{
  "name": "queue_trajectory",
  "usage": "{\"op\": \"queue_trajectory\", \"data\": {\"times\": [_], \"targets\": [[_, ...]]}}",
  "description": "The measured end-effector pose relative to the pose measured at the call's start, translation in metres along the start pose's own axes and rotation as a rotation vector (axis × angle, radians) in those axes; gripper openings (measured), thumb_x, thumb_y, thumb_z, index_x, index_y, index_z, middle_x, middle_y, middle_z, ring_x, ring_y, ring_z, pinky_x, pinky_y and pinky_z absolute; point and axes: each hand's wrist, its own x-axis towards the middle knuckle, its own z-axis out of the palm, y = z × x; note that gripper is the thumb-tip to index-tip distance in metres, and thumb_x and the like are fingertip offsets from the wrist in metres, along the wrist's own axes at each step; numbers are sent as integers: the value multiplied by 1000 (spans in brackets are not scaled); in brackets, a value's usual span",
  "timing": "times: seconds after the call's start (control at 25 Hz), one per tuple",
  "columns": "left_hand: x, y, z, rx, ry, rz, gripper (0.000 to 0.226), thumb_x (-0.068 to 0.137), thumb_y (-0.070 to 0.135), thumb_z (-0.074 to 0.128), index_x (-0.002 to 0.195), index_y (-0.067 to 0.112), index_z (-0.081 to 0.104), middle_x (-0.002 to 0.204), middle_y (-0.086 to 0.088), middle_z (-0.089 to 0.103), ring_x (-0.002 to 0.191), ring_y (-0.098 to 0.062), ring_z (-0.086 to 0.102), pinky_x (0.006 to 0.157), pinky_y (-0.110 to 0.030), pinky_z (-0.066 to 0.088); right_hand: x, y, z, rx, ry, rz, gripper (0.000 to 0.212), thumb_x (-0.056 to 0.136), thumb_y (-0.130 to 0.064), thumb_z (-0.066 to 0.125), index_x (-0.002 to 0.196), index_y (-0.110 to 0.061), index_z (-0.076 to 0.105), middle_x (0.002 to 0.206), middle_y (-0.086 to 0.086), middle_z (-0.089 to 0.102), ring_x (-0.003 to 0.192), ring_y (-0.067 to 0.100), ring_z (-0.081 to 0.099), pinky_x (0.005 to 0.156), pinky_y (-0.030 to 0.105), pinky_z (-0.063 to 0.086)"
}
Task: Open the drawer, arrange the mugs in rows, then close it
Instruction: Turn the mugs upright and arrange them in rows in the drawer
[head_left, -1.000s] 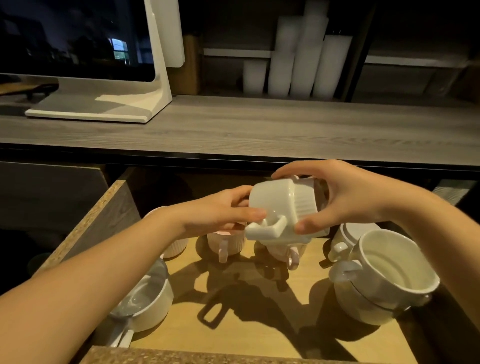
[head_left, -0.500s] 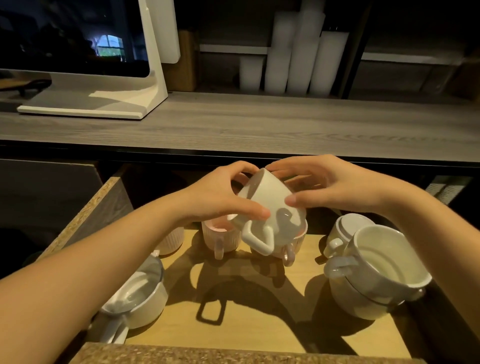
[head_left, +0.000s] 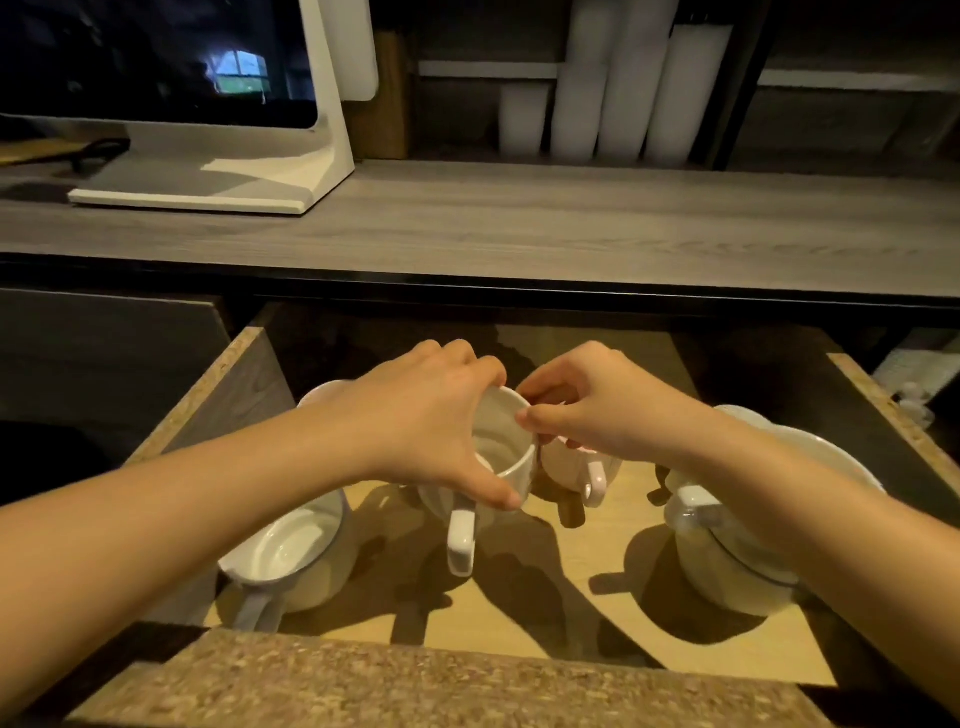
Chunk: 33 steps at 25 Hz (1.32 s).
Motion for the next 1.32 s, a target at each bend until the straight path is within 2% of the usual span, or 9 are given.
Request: {"op": "queue_trajectory", "data": {"times": [0.16, 0.28, 0.44, 0.6, 0.72, 0.8, 0.92, 1.12, 1.32], "targets": [[-19, -1, 15, 65, -57, 0, 94, 61, 75, 60, 136, 30, 27, 112, 9, 35, 97, -8, 27, 80, -26, 33, 0, -2, 32, -47, -86, 22, 25, 88, -28, 60, 110, -20, 67, 87, -2, 71, 74, 10, 68, 68, 24, 59], [-28, -1, 26, 62, -77, -8, 96, 61, 75, 59, 137, 28, 25, 133, 3, 36, 103, -10, 30, 91, -32, 39, 0, -1, 43, -24, -151, 66, 27, 88, -27, 59, 113, -18, 64, 83, -1, 71, 65, 13, 69, 53, 22, 56], [-33, 4, 37, 5, -128, -1, 96, 63, 72, 61, 140, 27, 24, 141, 3, 33, 119, -16, 36, 94, -33, 40, -4, 1, 53, -40, -203, 103, 20, 91, -24, 55, 108, -16, 63, 73, -4, 64, 57, 12, 64, 40, 12, 46], [-31, 0, 39, 3, -237, 40, 96, 67, 68, 62, 143, 27, 19, 147, 1, 28, 127, -18, 32, 101, -35, 36, -3, 3, 65, -19, -166, 105, 20, 91, -19, 54, 100, -7, 67, 84, 7, 70, 64, 15, 68, 57, 23, 56], [-34, -14, 24, -56, -341, 54, 92, 71, 63, 63, 144, 30, 18, 149, 5, 27, 131, -16, 31, 106, -35, 34, 0, 2, 70, -19, -120, 89, 19, 91, -20, 55, 96, -7, 68, 83, 10, 71, 64, 16, 67, 58, 24, 54], [-38, -26, 13, -70, -367, 21, 80, 75, 57, 64, 140, 30, 26, 143, 6, 37, 124, -13, 40, 101, -31, 38, 0, 1, 72, -51, -114, 75, 19, 91, -21, 55, 95, -9, 69, 84, 8, 71, 65, 16, 67, 59, 23, 54], [-46, -46, 14, 114, -411, -111, 74, 77, 52, 64, 139, 27, 31, 136, 4, 47, 115, -14, 50, 92, -29, 45, -1, 0, 75, -97, -122, 59, 20, 90, -23, 56, 98, -11, 69, 86, 7, 71, 68, 16, 68, 65, 27, 59], [-53, -67, 29, 170, -583, -265, 89, 66, 59, 71, 139, 27, 30, 138, 4, 42, 111, -17, 52, 81, -27, 47, -3, -3, 81, -128, -114, 57, 22, 89, -25, 57, 103, -12, 69, 88, 4, 71, 71, 16, 68, 70, 34, 60], [-56, -71, 38, 167, -588, -263, 84, 65, 50, 75, 135, 25, 36, 133, 4, 47, 104, -15, 54, 76, -23, 49, -4, -1, 81, -129, -104, 70, 24, 89, -28, 56, 104, -14, 69, 90, 2, 70, 74, 15, 66, 71, 35, 60]]}}
